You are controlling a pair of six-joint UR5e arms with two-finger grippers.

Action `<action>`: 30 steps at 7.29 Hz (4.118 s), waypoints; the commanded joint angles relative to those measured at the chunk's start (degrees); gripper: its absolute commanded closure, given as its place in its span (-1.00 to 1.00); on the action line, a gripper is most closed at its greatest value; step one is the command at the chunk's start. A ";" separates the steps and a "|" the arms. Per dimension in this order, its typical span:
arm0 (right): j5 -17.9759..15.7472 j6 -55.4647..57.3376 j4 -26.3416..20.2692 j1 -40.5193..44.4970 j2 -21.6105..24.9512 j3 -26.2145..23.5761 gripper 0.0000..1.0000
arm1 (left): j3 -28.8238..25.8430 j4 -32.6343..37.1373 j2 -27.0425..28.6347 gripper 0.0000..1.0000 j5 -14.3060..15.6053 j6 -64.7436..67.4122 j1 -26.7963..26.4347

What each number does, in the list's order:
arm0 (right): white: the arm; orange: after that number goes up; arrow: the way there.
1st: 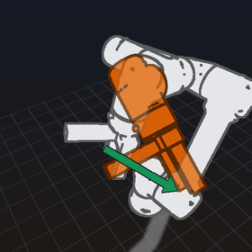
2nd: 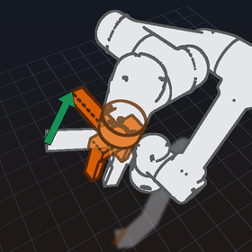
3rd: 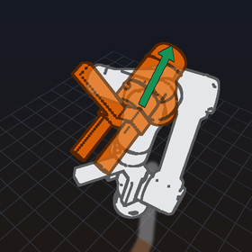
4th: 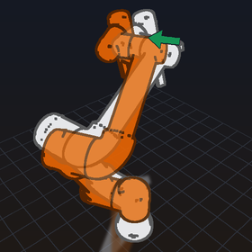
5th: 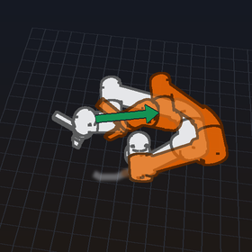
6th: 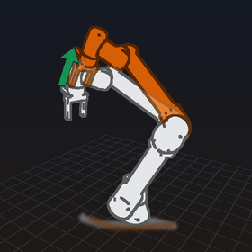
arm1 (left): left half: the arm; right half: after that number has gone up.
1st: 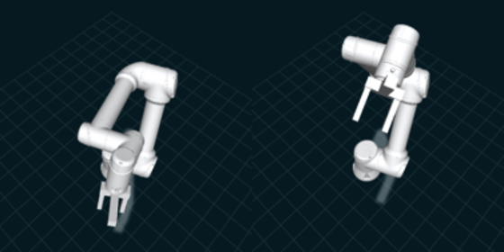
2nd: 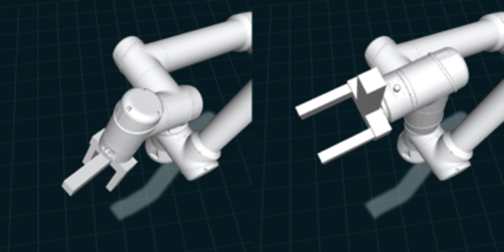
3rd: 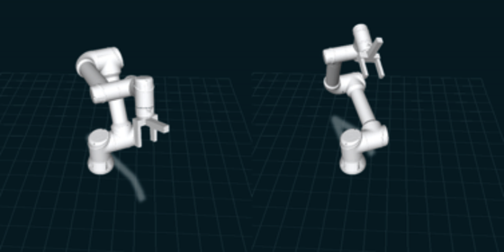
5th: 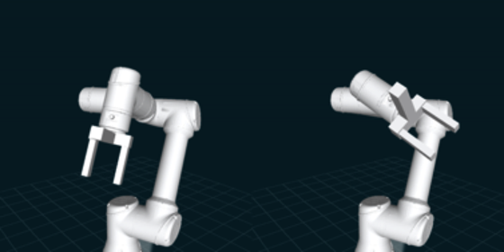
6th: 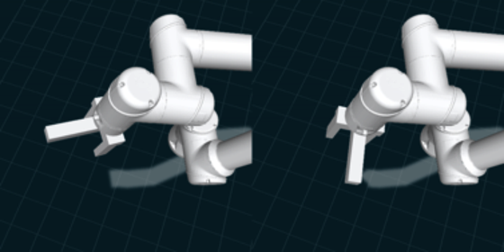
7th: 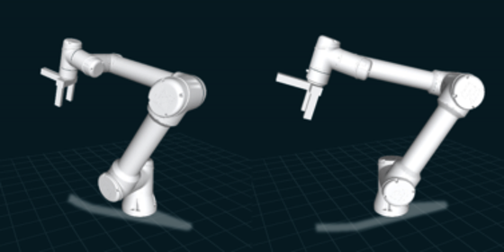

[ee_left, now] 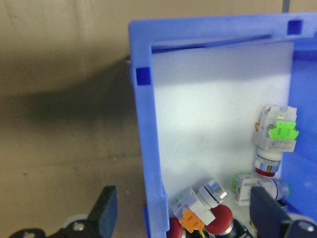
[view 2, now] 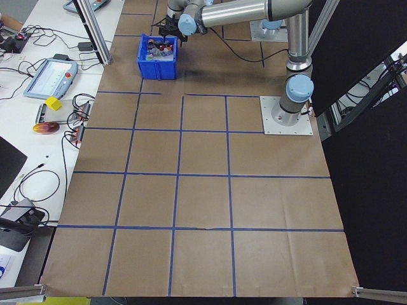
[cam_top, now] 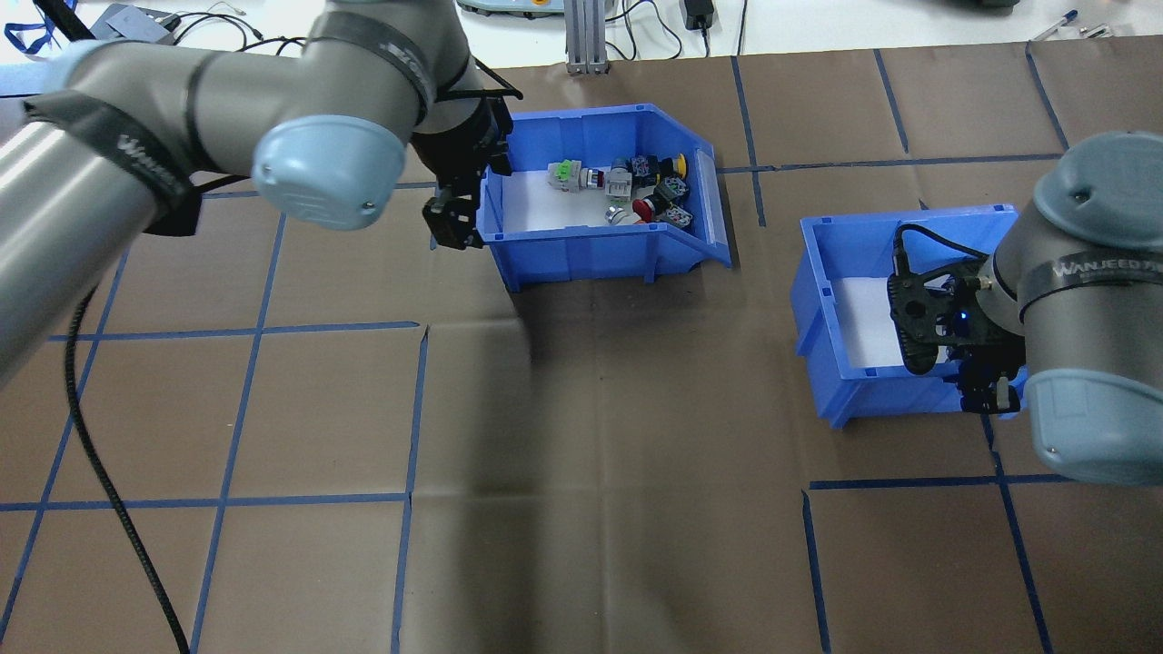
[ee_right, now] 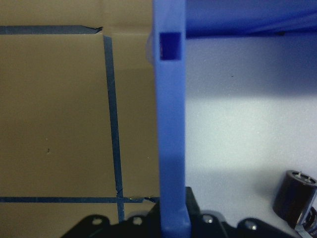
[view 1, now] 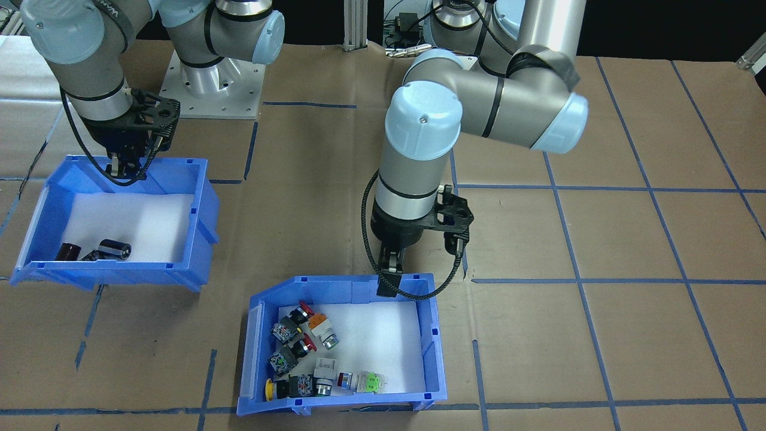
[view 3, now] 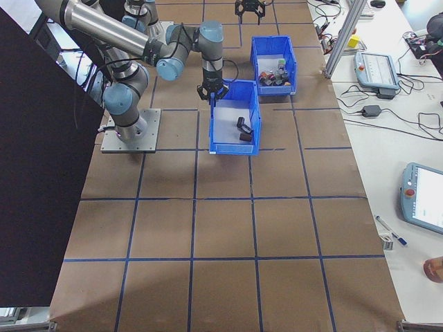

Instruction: Place button box in front

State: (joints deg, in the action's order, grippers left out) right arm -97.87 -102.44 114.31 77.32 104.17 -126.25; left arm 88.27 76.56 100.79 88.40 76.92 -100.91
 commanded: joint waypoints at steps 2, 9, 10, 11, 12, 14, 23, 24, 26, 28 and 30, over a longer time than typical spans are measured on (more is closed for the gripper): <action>3.65 4.07 -1.53 3.25 3.41 -3.21 0.89 | 0.67 14.99 -12.51 -0.97 0.02 -40.91 8.42; 2.69 35.09 4.42 35.58 -3.26 -1.90 0.86 | 4.09 17.83 -20.79 -0.98 0.46 -86.58 14.86; 2.69 37.82 4.52 38.40 -4.75 -0.24 0.86 | 4.53 17.92 -21.33 -0.98 0.46 -86.59 14.86; 2.60 39.84 4.35 40.43 -7.20 1.95 0.86 | 4.54 17.84 -21.33 -0.98 0.55 -86.59 14.86; 1.47 41.87 4.43 42.37 -9.75 3.45 0.86 | 4.54 18.01 -21.33 -0.98 0.55 -86.59 14.86; -0.56 42.15 5.13 43.18 -10.92 3.56 0.86 | 4.54 18.36 -21.33 -0.98 0.72 -86.67 14.86; -0.30 46.37 7.35 44.77 -8.75 6.53 -1.00 | 5.15 18.36 -21.25 -0.98 0.64 -86.67 14.86; 0.05 46.37 4.11 44.15 -6.28 8.20 -1.00 | 5.15 18.54 -21.25 -0.98 0.64 -86.67 14.95; 0.14 48.90 2.68 37.16 -6.08 11.80 -1.00 | 5.15 18.10 -20.90 -0.98 0.64 -86.67 14.95; 0.84 57.02 -1.61 24.78 -6.00 14.61 -1.00 | 5.24 18.54 -21.16 -0.98 0.55 -86.67 14.86; 5.85 71.01 -8.18 15.79 -8.00 20.84 -1.00 | 5.68 18.45 -21.16 -0.98 0.55 -86.59 14.86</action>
State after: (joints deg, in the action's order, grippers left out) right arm -94.01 -39.37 110.63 98.58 97.47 -109.11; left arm 93.70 95.02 79.59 89.00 -9.78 -85.95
